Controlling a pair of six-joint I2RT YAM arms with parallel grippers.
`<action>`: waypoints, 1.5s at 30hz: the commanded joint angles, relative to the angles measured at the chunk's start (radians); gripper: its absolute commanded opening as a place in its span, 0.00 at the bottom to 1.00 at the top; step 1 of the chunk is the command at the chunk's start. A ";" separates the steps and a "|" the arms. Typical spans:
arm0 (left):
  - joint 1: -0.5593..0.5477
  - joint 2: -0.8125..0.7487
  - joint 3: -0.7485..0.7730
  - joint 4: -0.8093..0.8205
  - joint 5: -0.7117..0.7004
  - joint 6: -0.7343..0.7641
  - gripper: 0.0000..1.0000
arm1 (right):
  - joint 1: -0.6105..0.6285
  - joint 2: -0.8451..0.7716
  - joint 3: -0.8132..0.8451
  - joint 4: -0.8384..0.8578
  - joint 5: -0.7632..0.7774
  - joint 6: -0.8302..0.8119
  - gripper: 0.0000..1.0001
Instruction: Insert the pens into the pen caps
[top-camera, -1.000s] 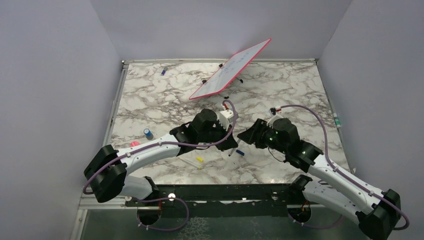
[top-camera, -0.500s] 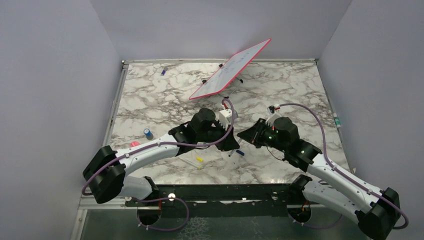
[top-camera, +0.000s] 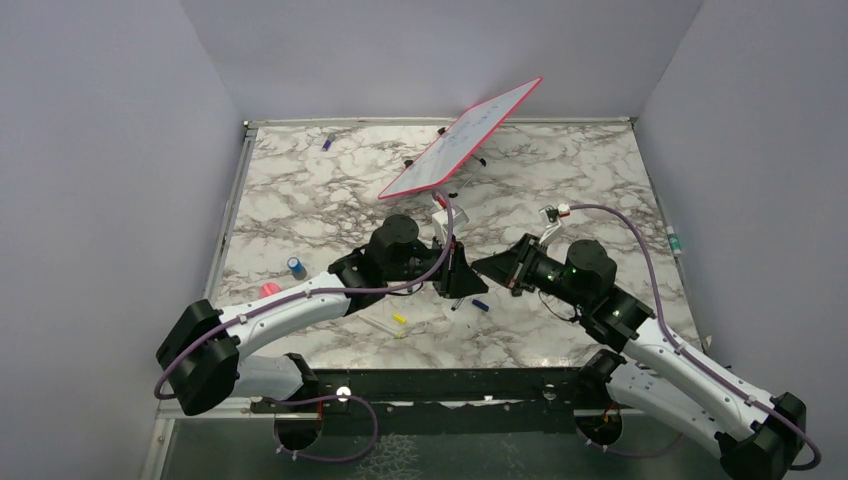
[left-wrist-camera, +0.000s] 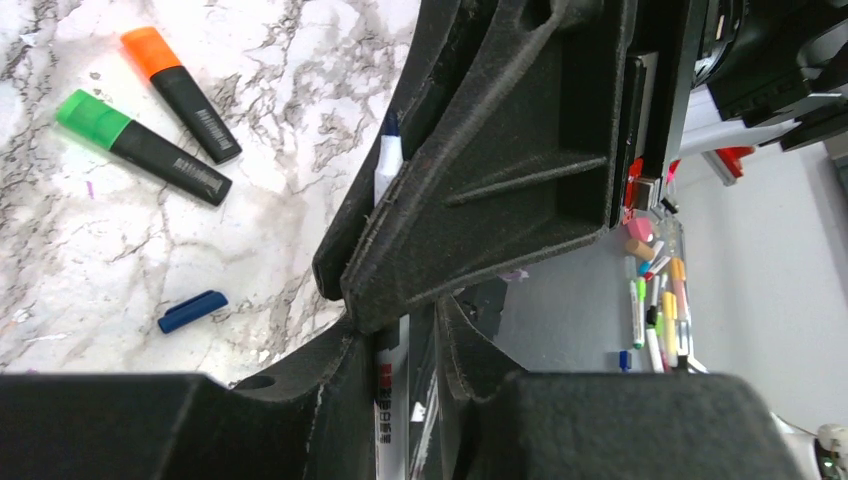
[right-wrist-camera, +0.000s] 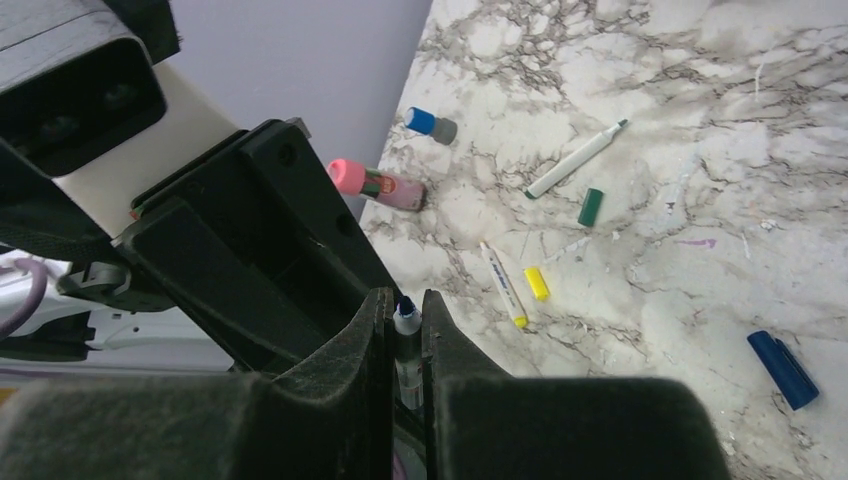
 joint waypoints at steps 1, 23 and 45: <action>0.002 0.008 -0.007 0.067 0.076 -0.039 0.23 | 0.004 -0.028 -0.026 0.106 -0.037 0.004 0.06; 0.065 0.028 -0.018 0.004 0.209 0.032 0.19 | 0.004 0.012 -0.004 0.171 -0.051 -0.064 0.06; 0.153 -0.297 -0.103 -0.158 -0.260 0.219 0.00 | 0.004 0.013 0.079 -0.317 0.236 -0.192 0.66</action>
